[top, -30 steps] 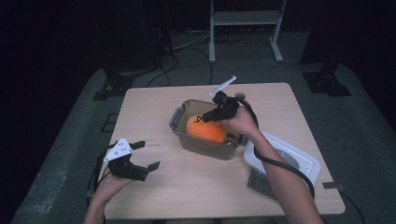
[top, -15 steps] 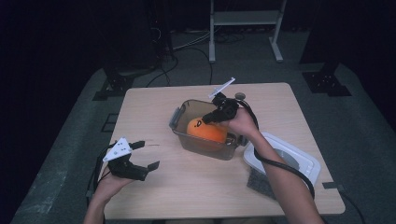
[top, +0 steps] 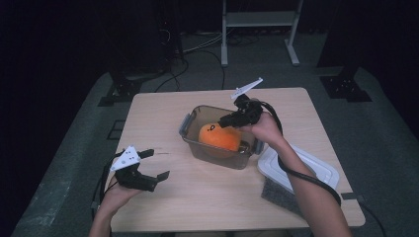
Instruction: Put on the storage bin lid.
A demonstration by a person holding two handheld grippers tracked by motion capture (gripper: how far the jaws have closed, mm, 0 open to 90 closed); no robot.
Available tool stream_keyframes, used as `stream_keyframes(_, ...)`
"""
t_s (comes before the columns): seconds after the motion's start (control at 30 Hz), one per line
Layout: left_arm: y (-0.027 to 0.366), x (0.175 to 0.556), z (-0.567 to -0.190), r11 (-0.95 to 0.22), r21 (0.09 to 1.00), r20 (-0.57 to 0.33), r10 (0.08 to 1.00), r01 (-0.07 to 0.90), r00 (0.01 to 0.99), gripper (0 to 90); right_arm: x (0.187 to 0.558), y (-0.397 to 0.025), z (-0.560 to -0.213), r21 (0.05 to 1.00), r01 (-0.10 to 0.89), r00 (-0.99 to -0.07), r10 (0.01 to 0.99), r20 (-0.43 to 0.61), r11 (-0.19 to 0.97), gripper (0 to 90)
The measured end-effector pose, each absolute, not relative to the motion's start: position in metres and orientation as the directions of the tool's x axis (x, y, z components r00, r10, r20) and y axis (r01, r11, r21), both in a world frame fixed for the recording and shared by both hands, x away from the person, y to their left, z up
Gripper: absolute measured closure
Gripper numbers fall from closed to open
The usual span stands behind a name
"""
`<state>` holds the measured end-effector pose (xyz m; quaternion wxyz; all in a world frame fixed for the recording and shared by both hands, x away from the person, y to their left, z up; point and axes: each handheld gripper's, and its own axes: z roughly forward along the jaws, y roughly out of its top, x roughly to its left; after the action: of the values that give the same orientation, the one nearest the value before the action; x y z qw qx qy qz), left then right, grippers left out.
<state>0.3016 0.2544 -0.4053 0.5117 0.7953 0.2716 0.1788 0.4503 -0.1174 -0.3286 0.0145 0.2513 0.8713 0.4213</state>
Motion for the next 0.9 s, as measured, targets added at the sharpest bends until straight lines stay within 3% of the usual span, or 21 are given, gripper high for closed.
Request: stream_keyframes(0.9, 0.253, 0.302, -0.407, -0.339, 0.906, 0.009, 0.614, 0.253, 0.789, 2.5, 0.422, -0.190, -0.313, 0.786, 0.405, -0.864, 0.476, 0.163, 0.467, 58.5)
